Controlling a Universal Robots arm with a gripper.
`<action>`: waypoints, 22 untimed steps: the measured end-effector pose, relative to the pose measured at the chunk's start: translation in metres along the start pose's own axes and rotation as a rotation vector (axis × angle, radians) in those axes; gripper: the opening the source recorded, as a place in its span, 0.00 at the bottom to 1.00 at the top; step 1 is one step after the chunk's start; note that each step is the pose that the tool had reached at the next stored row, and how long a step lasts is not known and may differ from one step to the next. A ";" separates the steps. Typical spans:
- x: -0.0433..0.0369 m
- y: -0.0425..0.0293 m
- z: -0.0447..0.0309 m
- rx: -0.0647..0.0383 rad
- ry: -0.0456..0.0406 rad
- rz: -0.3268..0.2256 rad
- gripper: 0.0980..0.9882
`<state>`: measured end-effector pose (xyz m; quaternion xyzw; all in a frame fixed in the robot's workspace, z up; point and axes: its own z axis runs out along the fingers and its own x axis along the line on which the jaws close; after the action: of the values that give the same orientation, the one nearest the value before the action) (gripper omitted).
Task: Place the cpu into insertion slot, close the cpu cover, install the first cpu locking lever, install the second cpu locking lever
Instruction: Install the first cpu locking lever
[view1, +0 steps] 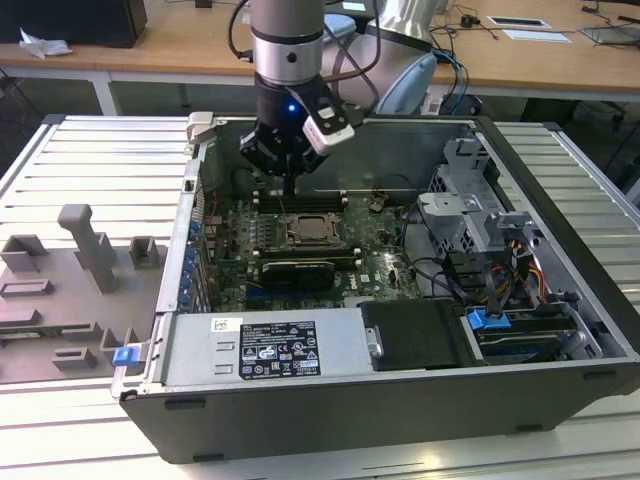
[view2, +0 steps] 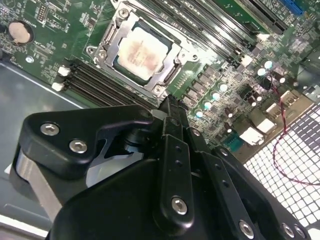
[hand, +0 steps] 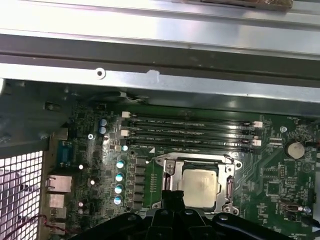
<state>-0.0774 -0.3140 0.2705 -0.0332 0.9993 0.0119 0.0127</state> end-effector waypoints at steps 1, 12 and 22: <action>0.0031 0.0002 0.0004 0.000 0.0000 0.000 0.01; 0.0163 0.0011 0.0034 0.000 -0.0005 0.000 0.01; 0.0271 0.0090 0.0079 0.000 -0.0013 0.000 0.01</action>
<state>-0.1048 -0.3066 0.2621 -0.0334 0.9993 0.0119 0.0134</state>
